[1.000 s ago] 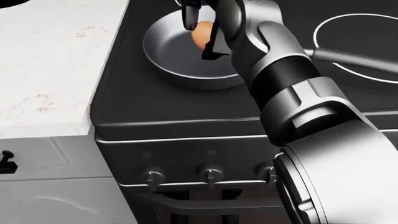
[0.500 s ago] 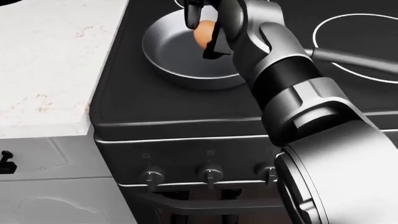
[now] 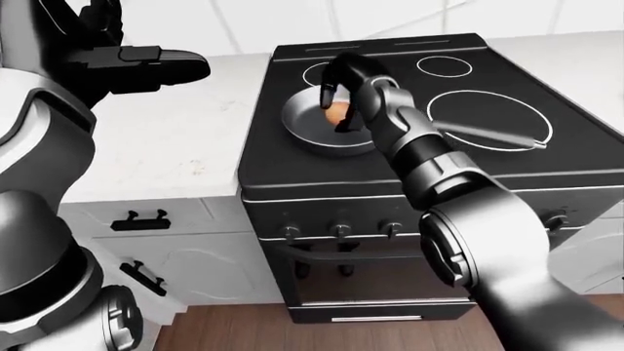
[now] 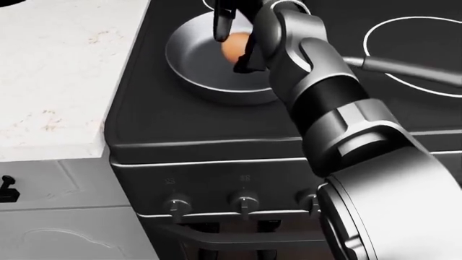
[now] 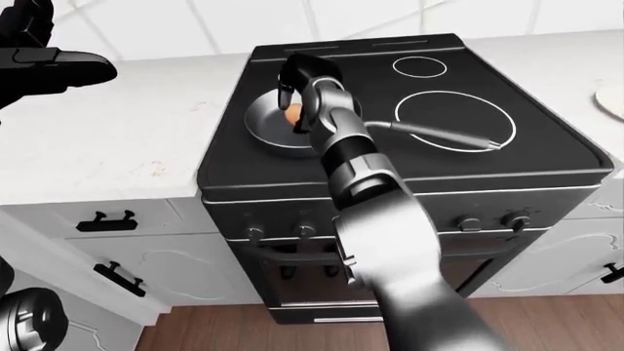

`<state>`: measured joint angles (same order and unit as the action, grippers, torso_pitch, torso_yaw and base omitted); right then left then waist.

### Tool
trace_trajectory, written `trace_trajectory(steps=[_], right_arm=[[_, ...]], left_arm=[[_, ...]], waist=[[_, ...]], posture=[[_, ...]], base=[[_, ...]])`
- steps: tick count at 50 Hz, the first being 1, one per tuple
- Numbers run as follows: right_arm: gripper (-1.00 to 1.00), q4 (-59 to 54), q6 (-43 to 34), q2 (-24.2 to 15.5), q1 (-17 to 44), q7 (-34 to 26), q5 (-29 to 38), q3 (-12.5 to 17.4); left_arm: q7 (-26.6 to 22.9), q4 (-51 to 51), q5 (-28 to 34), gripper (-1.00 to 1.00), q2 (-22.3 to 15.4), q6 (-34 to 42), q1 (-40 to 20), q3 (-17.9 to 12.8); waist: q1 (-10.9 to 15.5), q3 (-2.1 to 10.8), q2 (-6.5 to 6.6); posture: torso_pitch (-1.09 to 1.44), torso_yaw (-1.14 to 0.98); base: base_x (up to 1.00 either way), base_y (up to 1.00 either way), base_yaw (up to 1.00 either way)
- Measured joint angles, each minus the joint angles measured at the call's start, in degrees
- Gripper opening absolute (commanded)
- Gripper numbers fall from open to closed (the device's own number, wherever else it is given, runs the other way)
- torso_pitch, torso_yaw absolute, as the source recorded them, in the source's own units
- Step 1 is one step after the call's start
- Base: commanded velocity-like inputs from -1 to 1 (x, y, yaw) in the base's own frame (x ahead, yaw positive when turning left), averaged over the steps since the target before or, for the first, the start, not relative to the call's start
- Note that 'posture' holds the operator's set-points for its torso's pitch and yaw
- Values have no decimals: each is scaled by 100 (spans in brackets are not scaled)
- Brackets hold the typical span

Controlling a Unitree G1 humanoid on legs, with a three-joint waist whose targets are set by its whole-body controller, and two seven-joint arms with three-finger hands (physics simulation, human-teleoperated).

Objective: Pick the egg from the plate and place it in the pan.

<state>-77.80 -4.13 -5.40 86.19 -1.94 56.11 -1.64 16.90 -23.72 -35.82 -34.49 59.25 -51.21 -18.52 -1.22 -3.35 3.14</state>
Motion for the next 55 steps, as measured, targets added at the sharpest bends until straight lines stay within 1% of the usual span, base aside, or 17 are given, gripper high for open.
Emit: trace_trajectory(steps=[4, 5, 14, 19, 22, 23, 25, 34, 38, 39, 40, 41, 52, 55], right_arm=[[-52, -12, -3, 12, -9, 0, -13, -2], [-46, -9, -1, 13, -11, 1, -15, -3], [-44, 9, -4, 12, -10, 0, -23, -11], [-40, 3, -12, 14, -7, -10, -25, -15], [-32, 12, -9, 13, -14, -8, -25, -16], [-5, 12, -8, 13, -18, -6, -25, -16], [2, 10, -6, 16, -25, 0, -29, -12], [2, 15, 0, 15, -48, 33, -42, -6], [6, 12, 3, 22, -70, 51, -47, -7], [11, 9, 3, 23, -74, 52, -48, -7], [44, 3, 3, 22, -74, 51, -51, -5], [100, -2, 2, 17, -69, 45, -56, -1], [100, 65, -47, -102, 75, 28, -116, 42], [100, 70, -74, -116, 146, 9, -195, 107]], left_arm=[[8, -3, -7, 100, -6, 5, -18, 3], [8, 0, -7, 100, -5, 2, -20, 4], [7, 2, -9, 100, -3, -11, 4, 1], [13, -7, -23, 100, -12, -10, -2, -7], [8, 13, -19, 100, -11, -27, 3, 1], [7, 18, -17, 100, -10, -29, 5, 4], [11, 19, -17, 100, -8, -22, -1, 6], [21, 11, -22, 100, -12, -15, -20, 12], [14, 15, -19, 100, -11, -21, -10, 13], [12, 15, -18, 100, -10, -25, -6, 12], [9, 14, -15, 100, -10, -30, -2, 12], [9, 14, -16, 100, -10, -25, -6, 11], [0, 19, 7, 100, 17, -12, -8, 39], [0, 11, 25, 100, 33, -21, -19, 52]], waist=[[0, -3, 2], [1, -2, 3], [0, 1, 3], [1, 0, 4], [1, 3, 4], [1, 3, 3], [1, 3, 2], [2, 7, 3], [3, 9, 2], [3, 9, 3], [4, 7, 3], [5, 4, 3], [4, 4, -6], [6, 2, -4]], posture=[[0, 0], [0, 0], [0, 0], [0, 0], [0, 0], [0, 0], [0, 0], [0, 0], [0, 0], [0, 0], [0, 0], [0, 0], [0, 0], [0, 0]], base=[[0, 0, 0], [0, 0, 0], [0, 0, 0], [0, 0, 0], [0, 0, 0], [0, 0, 0], [0, 0, 0], [0, 0, 0], [0, 0, 0], [0, 0, 0], [0, 0, 0], [0, 0, 0], [0, 0, 0], [0, 0, 0]])
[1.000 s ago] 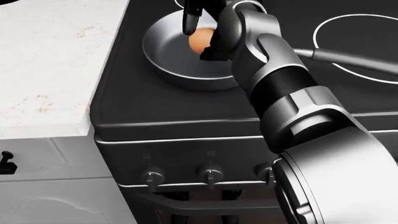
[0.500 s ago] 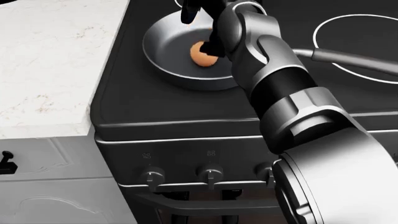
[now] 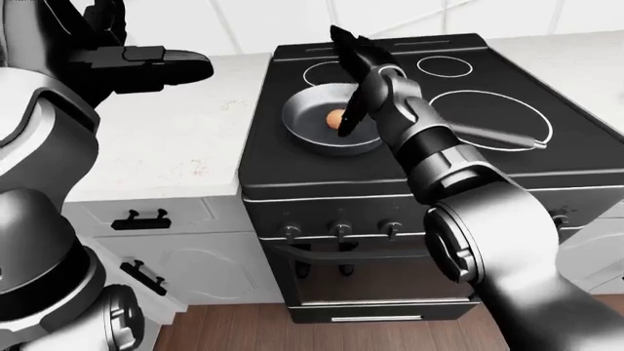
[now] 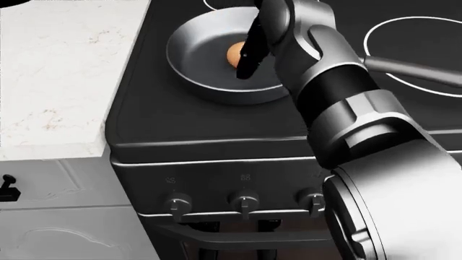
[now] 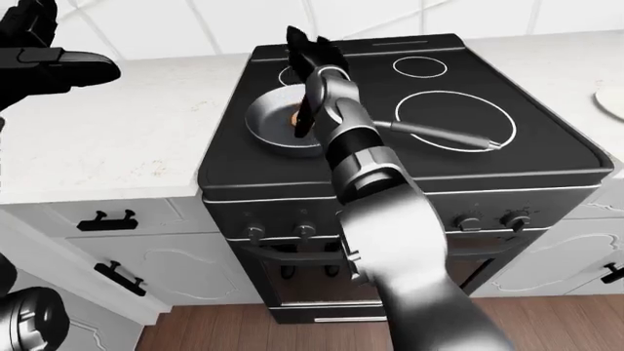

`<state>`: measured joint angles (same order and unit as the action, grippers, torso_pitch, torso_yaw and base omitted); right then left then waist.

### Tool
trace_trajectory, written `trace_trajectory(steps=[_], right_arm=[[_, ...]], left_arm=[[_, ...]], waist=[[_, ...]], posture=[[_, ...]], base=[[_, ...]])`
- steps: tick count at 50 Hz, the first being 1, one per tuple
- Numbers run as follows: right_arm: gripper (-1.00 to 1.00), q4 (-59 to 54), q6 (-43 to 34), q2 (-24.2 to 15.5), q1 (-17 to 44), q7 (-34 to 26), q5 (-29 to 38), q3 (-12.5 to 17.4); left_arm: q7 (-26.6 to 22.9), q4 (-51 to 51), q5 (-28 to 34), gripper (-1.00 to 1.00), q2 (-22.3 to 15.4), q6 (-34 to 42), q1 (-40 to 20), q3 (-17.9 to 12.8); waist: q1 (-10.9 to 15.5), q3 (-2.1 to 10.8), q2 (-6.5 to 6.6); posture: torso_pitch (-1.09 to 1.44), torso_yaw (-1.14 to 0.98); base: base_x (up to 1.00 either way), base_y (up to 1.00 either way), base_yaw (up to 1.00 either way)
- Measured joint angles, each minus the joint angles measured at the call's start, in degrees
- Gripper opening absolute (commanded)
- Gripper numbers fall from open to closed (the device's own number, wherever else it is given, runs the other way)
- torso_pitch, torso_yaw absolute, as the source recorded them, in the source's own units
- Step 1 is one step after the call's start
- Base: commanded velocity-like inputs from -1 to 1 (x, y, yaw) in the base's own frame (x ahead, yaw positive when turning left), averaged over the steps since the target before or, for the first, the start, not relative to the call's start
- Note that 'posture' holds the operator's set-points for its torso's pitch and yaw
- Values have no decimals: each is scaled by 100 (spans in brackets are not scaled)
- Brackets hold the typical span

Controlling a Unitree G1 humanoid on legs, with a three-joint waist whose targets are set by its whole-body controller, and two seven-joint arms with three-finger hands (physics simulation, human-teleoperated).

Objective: Pick the egg from the plate and place it in the pan.

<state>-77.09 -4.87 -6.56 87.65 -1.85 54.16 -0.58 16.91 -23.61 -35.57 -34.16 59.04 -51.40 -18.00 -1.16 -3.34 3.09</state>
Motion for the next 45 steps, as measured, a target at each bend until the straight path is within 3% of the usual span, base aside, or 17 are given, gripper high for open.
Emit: trace_trajectory(steps=[7, 11, 17, 23, 32, 40, 45], right_arm=[[100, 171, -313, -80, 319, -195, -750, 412], [100, 370, -560, -135, 493, -324, -1290, 529], [100, 887, -1028, -203, 622, -544, -2169, 649], [100, 1880, -1487, -375, 551, -734, -2792, 488], [100, 4542, -2500, -601, -436, -1183, -3120, 305], [100, 6878, -3345, -885, -1449, -1701, -2954, 322], [100, 7700, -3644, -905, -1826, -1964, -2803, 333]], left_arm=[[-95, 152, 201, 100, 181, -142, 49, 245], [-285, 769, 548, 100, 185, -275, -291, 502], [-700, 1874, 1307, 100, 388, -877, -936, 813], [-1045, 2792, 1988, 100, 685, -1410, -1436, 945], [-1152, 2979, 2442, 100, 980, -1594, -1792, 895], [-985, 2581, 2758, 100, 1091, -1899, -1499, 841], [-926, 2167, 2798, 100, 1189, -1868, -1265, 851]], waist=[[13, -8, -13], [19, -18, -52], [51, -20, -97], [61, -36, -166], [93, -51, -248], [99, -85, -273], [87, -79, -283]], posture=[[0, 0], [0, 0], [0, 0], [0, 0], [0, 0], [0, 0], [1, 0]], base=[[0, 0, 0], [0, 0, 0], [0, 0, 0], [0, 0, 0], [0, 0, 0], [0, 0, 0], [0, 0, 0]])
